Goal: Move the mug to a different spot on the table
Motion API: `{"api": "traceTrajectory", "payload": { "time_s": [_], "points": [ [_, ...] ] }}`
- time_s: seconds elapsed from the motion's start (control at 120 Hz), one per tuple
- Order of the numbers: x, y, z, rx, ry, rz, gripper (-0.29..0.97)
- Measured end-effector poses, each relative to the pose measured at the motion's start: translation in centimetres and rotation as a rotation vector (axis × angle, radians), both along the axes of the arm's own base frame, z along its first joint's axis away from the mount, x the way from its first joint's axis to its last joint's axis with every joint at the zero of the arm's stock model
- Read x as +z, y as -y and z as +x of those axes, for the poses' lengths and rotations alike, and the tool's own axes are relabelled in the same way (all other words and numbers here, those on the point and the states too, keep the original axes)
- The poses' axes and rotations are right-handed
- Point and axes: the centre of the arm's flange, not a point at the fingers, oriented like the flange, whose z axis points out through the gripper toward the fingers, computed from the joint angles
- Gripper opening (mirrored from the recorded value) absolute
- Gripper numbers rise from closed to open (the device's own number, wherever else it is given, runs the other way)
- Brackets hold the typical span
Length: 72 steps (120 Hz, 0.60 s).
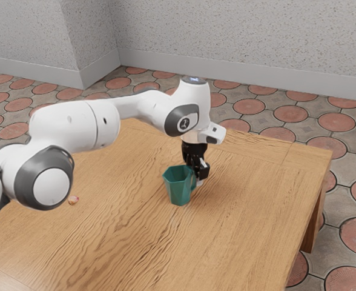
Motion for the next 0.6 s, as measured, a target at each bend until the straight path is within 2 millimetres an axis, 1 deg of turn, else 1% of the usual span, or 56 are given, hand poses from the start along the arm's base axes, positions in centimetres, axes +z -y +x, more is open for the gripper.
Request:
{"api": "traceTrajectory", "payload": {
  "time_s": [0.25, 0.467, 0.567, 0.6],
  "points": [
    [0.3, 0.1, 0.0, 0.019, 0.007, -0.009, 0.13],
    [0.5, -0.1, -0.2, 0.036, -0.004, 0.009, 0.09],
    [0.5, -0.7, -0.5, 0.048, -0.029, 0.035, 0.09],
    [0.7, -1.0, -0.6, 0.054, -0.038, 0.047, 0.06]
  ]
}}
